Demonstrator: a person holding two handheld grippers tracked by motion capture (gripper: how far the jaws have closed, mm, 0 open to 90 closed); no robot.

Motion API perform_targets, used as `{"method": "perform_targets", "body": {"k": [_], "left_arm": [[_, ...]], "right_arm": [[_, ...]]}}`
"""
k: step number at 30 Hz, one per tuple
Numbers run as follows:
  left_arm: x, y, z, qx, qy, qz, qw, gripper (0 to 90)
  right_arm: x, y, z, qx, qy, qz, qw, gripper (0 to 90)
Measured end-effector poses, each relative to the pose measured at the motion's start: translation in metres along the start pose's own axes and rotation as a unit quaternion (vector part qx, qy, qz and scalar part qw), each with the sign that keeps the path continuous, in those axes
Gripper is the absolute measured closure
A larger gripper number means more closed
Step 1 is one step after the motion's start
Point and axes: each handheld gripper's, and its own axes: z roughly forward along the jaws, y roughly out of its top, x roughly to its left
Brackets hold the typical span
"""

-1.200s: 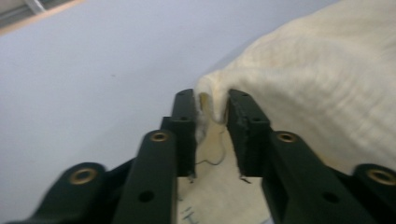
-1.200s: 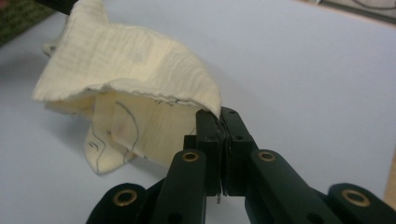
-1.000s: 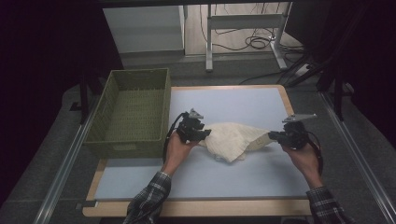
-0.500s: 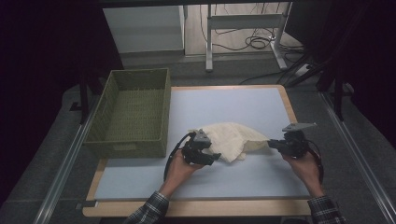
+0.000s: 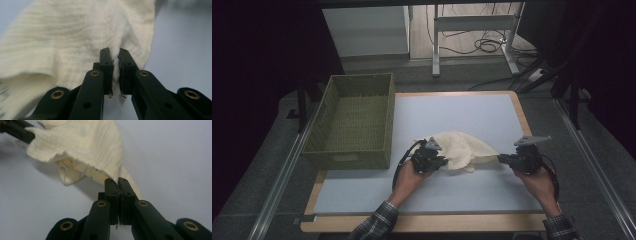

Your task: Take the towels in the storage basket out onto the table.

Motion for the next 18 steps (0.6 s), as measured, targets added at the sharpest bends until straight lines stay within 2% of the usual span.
{"method": "perform_targets", "body": {"k": [1, 2, 3, 4, 5, 6, 8, 9, 11, 12, 13, 16, 17, 18], "left_arm": [[0.000, 0.000, 0.000, 0.000, 0.000, 0.000, 1.0000, 83.0], [0.000, -0.003, -0.013, 0.003, -0.007, -0.003, 1.0000, 82.8], [0.000, -0.003, -0.013, 0.003, -0.007, -0.003, 1.0000, 82.8], [-0.001, -0.008, -0.024, 0.006, -0.008, -0.005, 0.9999, 82.7], [-0.001, -0.008, -0.024, 0.006, -0.008, -0.005, 0.9999, 82.6], [-0.002, -0.015, -0.033, 0.006, -0.014, -0.009, 0.9998, 82.4], [-0.003, -0.019, -0.038, 0.008, -0.017, -0.009, 0.9998, 82.3], [-0.005, -0.027, -0.045, 0.012, -0.019, -0.012, 0.9997, 81.7], [-0.006, -0.031, -0.048, 0.016, -0.022, -0.013, 0.9995, 81.3], [-0.009, -0.039, -0.054, 0.022, -0.023, -0.012, 0.9994, 80.9], [-0.009, -0.039, -0.054, 0.022, -0.023, -0.012, 0.9994, 80.6], [-0.015, -0.053, -0.060, 0.035, -0.029, -0.015, 0.9989, 80.1], [-0.017, -0.061, -0.061, 0.042, -0.027, -0.014, 0.9987, 79.0], [-0.017, -0.061, -0.061, 0.042, -0.027, -0.014, 0.9987, 78.1]], "right_arm": [[0.000, 0.000, 0.000, 0.000, 0.000, 0.000, 1.0000, 87.0], [0.006, 0.000, -0.005, -0.001, 0.005, -0.005, 1.0000, 86.9], [0.006, 0.000, -0.005, -0.001, 0.005, -0.005, 1.0000, 86.9], [0.014, -0.002, -0.010, -0.004, 0.014, -0.010, 0.9998, 86.9], [0.014, -0.002, -0.010, -0.004, 0.014, -0.010, 0.9998, 86.9], [0.026, -0.005, -0.014, -0.004, 0.024, -0.024, 0.9994, 86.9], [0.030, -0.007, -0.015, -0.003, 0.027, -0.029, 0.9992, 86.9], [0.041, -0.012, -0.018, 0.003, 0.036, -0.038, 0.9986, 86.9], [0.046, -0.014, -0.018, 0.005, 0.041, -0.042, 0.9983, 86.9], [0.056, -0.021, -0.019, 0.010, 0.052, -0.049, 0.9974, 86.8], [0.056, -0.021, -0.019, 0.010, 0.052, -0.049, 0.9974, 86.8], [0.067, -0.029, -0.018, 0.016, 0.066, -0.054, 0.9963, 86.6], [0.075, -0.035, -0.016, 0.021, 0.082, -0.052, 0.9951, 86.3], [0.077, -0.038, -0.014, 0.025, 0.087, -0.050, 0.9946, 85.7]]}}
